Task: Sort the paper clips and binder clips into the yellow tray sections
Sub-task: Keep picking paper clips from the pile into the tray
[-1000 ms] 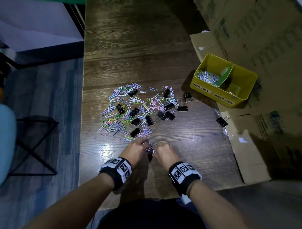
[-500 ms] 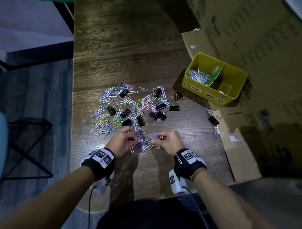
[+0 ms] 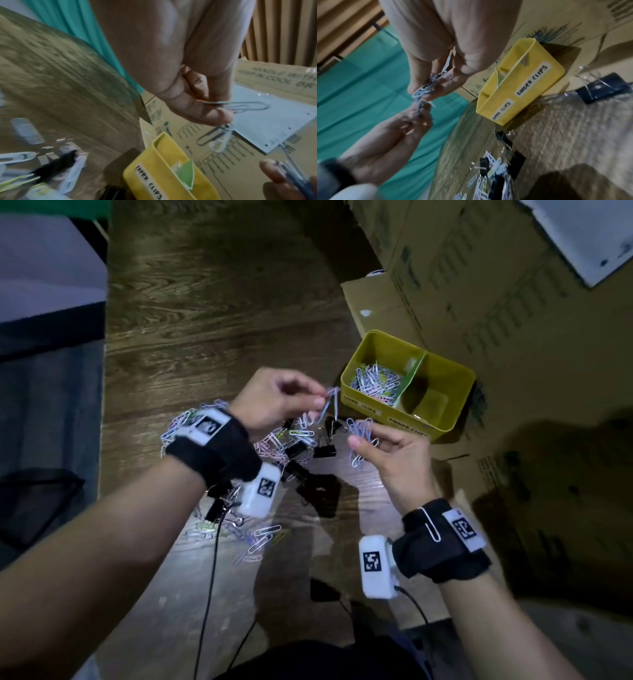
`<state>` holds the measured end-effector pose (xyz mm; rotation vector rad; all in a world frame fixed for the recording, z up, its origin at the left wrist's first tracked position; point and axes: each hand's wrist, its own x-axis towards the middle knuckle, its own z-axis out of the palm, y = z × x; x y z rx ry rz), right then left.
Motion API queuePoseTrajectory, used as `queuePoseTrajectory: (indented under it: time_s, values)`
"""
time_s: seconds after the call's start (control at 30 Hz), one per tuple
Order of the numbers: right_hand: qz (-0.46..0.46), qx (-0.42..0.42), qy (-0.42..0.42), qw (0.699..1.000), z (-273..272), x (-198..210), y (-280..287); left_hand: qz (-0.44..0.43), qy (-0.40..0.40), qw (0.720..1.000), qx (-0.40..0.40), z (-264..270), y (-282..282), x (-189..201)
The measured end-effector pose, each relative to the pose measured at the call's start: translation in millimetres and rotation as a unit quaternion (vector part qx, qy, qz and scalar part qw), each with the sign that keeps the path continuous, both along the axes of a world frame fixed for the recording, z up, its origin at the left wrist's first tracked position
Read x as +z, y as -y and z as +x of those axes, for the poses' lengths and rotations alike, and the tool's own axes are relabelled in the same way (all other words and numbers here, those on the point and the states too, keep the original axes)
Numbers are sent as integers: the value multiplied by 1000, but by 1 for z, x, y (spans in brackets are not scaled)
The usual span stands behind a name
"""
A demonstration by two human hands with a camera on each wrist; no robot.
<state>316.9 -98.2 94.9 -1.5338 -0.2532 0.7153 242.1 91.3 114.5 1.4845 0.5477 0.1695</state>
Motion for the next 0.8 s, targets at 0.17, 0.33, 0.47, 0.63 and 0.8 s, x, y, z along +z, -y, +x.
queuePoseTrajectory:
  time_s: [0.17,0.33,0.47,0.63,0.8]
  values:
    - [-3,-37,1,999,43,-1,1,106,-52,993,4,102,9,-8]
    - [-8,-35,30,999,88,7,-13,267,-159,950,-20,154,13,-40]
    - [-105,-41,107,988,135,-6,-37,350,-227,901,-118,159,16,-56]
    - [-272,13,244,931,167,-17,-69,356,-160,919,-59,139,16,-51]
    - [-435,220,341,804,155,-28,-91,306,-101,946,45,74,12,-52]
